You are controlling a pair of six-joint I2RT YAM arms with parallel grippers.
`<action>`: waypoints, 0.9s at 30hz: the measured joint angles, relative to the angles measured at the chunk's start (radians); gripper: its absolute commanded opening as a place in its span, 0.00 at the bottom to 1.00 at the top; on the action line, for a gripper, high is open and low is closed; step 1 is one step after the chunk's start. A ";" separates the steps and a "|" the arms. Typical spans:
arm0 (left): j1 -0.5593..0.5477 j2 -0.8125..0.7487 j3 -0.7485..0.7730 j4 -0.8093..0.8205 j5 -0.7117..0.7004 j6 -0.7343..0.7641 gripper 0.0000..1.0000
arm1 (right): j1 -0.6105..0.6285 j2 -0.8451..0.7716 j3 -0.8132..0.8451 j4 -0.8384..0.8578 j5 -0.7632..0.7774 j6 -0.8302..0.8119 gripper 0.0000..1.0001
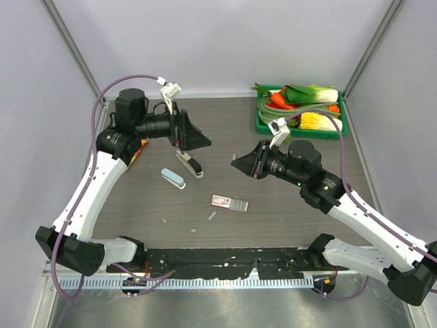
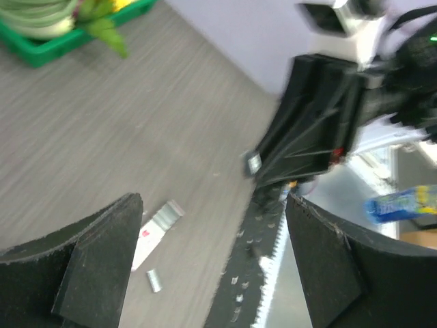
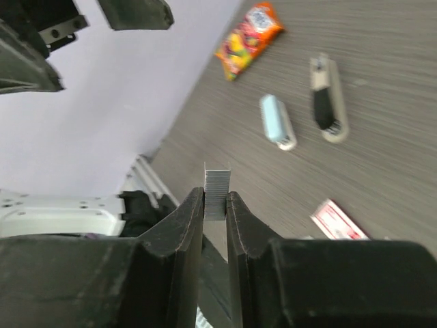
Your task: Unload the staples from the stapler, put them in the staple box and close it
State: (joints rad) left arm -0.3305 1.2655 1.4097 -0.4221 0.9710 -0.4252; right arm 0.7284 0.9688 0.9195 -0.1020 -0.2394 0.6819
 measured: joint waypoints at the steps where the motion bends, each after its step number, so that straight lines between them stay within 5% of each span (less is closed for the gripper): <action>1: -0.018 0.016 0.012 -0.068 -0.060 0.093 0.88 | -0.003 -0.017 0.002 -0.059 0.038 -0.013 0.01; 7: -0.205 0.116 -0.082 -0.245 -0.328 0.476 0.90 | -0.043 -0.024 0.005 -0.279 0.204 -0.038 0.01; 16: -0.344 0.204 -0.282 -0.252 -0.478 0.780 0.90 | -0.116 -0.024 0.051 -0.462 0.317 -0.037 0.01; 27: -0.465 0.326 -0.287 -0.248 -0.611 1.062 0.91 | -0.177 -0.002 0.062 -0.536 0.319 -0.037 0.01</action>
State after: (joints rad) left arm -0.7956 1.5917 1.1225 -0.6697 0.3599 0.6365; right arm 0.5514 0.9672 0.9817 -0.6380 0.0799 0.6453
